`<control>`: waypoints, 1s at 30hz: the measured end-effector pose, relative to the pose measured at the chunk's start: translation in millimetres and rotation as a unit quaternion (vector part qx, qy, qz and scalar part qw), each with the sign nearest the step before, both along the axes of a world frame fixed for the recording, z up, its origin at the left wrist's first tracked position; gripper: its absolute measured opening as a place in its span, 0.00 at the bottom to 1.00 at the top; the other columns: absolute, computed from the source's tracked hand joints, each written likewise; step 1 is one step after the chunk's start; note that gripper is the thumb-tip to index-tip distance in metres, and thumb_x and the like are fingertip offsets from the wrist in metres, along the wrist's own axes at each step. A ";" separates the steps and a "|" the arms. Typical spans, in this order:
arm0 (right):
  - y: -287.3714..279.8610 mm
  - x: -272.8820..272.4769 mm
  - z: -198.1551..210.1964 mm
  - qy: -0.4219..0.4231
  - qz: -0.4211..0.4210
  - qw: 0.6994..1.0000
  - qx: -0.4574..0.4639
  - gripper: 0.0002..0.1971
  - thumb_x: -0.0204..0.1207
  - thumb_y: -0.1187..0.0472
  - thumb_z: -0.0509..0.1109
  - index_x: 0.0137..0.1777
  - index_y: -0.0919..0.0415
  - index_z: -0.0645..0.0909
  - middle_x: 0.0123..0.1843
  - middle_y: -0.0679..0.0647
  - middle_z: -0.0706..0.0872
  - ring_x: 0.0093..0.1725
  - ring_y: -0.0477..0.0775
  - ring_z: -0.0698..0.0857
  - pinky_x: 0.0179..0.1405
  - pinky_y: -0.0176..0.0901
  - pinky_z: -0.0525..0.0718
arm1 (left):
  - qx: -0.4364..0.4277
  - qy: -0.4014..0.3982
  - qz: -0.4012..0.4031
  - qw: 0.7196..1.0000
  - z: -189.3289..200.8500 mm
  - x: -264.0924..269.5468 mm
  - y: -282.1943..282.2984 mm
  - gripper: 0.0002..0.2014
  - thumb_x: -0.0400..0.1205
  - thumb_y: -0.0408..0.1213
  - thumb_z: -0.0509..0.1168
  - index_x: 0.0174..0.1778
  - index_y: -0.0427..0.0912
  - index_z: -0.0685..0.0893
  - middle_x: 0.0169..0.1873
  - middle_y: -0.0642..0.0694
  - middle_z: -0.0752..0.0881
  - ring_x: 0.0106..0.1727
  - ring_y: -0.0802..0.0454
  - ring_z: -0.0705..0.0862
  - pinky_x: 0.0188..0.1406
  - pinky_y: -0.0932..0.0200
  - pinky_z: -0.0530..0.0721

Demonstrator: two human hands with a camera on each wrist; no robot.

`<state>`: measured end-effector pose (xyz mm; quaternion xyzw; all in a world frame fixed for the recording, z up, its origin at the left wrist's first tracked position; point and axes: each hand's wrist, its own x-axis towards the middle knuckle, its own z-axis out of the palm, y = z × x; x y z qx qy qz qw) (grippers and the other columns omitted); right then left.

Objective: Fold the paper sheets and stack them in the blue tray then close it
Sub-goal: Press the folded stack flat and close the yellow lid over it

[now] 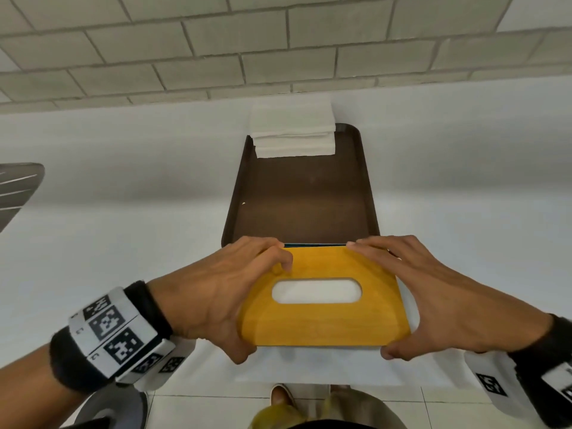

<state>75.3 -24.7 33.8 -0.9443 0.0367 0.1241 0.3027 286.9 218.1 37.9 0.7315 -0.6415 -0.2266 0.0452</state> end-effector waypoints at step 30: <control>6.8 7.1 7.3 0.049 0.012 0.995 -0.085 0.60 0.55 0.24 0.75 0.76 0.19 0.31 0.77 0.25 0.37 0.78 0.31 0.38 0.63 0.21 0.61 | 0.013 0.084 0.089 0.992 -1.7 20.4 4.7 0.58 0.58 0.62 0.86 0.70 0.81 0.47 0.70 0.80 0.55 0.71 0.78 0.61 0.66 0.74 0.74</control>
